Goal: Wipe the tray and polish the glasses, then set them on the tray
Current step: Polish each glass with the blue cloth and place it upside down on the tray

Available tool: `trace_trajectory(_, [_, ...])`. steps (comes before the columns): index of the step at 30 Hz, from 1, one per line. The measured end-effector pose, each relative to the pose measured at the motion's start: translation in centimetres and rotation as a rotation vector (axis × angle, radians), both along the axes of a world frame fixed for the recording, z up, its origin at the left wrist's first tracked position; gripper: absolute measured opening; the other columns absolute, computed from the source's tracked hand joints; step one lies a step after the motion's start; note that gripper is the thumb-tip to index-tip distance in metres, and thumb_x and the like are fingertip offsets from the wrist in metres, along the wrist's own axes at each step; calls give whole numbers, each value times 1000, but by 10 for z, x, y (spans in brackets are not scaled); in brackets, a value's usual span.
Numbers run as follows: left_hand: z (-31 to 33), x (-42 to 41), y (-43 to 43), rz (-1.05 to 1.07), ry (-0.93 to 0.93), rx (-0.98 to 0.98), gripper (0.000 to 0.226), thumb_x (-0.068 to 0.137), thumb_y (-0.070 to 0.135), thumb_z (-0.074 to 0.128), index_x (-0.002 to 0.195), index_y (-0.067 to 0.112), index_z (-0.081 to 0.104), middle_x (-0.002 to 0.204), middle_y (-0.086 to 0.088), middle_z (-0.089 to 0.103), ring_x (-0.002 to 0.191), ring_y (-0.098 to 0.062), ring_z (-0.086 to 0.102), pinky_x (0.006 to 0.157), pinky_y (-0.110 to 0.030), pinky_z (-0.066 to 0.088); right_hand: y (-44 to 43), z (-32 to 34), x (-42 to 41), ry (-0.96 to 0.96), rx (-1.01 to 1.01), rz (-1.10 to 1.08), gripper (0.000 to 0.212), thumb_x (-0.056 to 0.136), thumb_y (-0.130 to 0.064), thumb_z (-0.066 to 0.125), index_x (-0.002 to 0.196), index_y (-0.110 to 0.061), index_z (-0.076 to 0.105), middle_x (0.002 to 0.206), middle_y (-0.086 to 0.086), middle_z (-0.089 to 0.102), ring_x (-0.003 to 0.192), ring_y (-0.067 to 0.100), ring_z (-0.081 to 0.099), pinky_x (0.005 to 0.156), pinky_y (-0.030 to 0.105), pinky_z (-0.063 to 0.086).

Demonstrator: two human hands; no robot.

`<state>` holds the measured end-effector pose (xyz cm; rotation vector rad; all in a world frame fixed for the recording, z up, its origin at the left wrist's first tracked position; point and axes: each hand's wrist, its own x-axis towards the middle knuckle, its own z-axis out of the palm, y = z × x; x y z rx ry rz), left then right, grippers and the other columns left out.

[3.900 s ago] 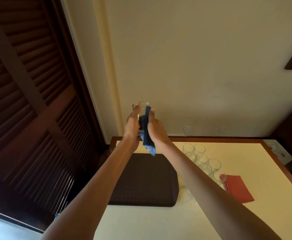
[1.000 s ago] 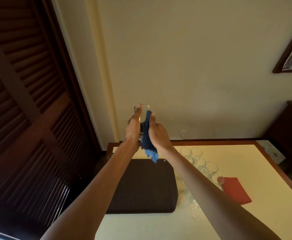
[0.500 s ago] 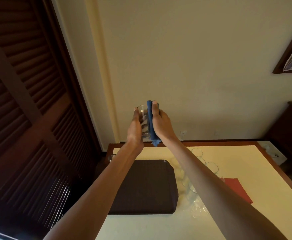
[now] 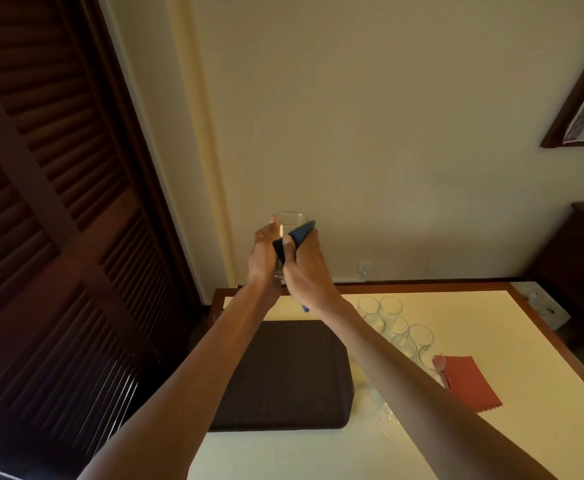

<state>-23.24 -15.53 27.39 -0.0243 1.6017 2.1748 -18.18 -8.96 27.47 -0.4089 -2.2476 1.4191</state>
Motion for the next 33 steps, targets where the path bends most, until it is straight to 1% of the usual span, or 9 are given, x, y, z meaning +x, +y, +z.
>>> trace_trajectory(3, [4, 2, 1, -55, 34, -12, 48, 106, 53, 44, 123, 18, 73, 106, -6, 79, 101, -22, 74, 89, -39, 59, 8, 6, -7, 99, 46, -52, 45, 106, -40, 41, 133, -4, 39, 115, 9, 60, 95, 18, 66, 66, 14, 53])
trace_trajectory(7, [5, 4, 4, -63, 99, -10, 56, 112, 50, 31, 131, 12, 66, 77, 0, 73, 68, -17, 70, 61, -31, 56, 20, 26, -6, 93, -39, -96, 43, 106, -45, 38, 106, -4, 52, 72, -2, 61, 53, 1, 59, 44, 12, 42])
trace_trajectory(10, [10, 8, 7, -41, 98, -37, 69, 103, 68, 39, 131, 12, 69, 111, -17, 76, 99, -36, 71, 89, -47, 59, 21, 29, -7, 8, -190, -70, 57, 107, -49, 27, 86, -7, 58, 68, 1, 61, 54, 8, 60, 53, 20, 46])
trace_trajectory(12, [12, 8, 9, -29, 69, -66, 73, 95, 74, 49, 130, 13, 69, 127, -23, 68, 99, -36, 71, 83, -44, 59, 18, 27, -4, -98, -227, -53, 64, 107, -53, 22, 80, -10, 61, 72, 3, 63, 65, 15, 62, 59, 25, 47])
trace_trajectory(18, [9, -7, 2, -30, -19, -3, 86, 77, 79, 65, 131, 12, 68, 99, -10, 77, 90, -27, 75, 78, -38, 57, -4, 0, 5, -132, -62, -11, 49, 109, -43, 25, 115, -2, 52, 79, 4, 59, 65, 10, 59, 46, 8, 39])
trace_trajectory(25, [4, 0, -3, -115, -27, 143, 61, 109, 56, 35, 134, 9, 65, 118, -15, 72, 108, -27, 70, 90, -36, 58, -6, 7, -6, 99, 146, -76, 48, 105, -37, 44, 141, -7, 33, 127, 10, 55, 108, 21, 62, 84, 30, 58])
trace_trajectory(27, [0, 0, -1, -121, -15, 156, 57, 111, 52, 30, 134, 13, 65, 118, -15, 72, 111, -28, 69, 97, -43, 55, 6, 19, -9, 87, 116, -85, 41, 105, -41, 44, 128, -8, 44, 109, 7, 63, 92, 18, 67, 66, 18, 53])
trace_trajectory(29, [2, 3, 1, -131, 15, 139, 56, 112, 50, 27, 124, 14, 68, 92, -9, 74, 83, -22, 71, 76, -37, 59, 16, 28, -11, 46, 9, -91, 42, 105, -46, 40, 112, -6, 50, 81, 1, 63, 63, 5, 64, 47, 12, 41])
trace_trajectory(33, [5, 2, 6, -87, 64, 55, 65, 105, 65, 32, 105, 11, 67, 68, 1, 62, 61, -14, 62, 59, -28, 52, 20, 29, -10, 11, -230, -54, 60, 106, -53, 25, 79, -11, 58, 63, -2, 61, 47, 3, 58, 51, 20, 46])
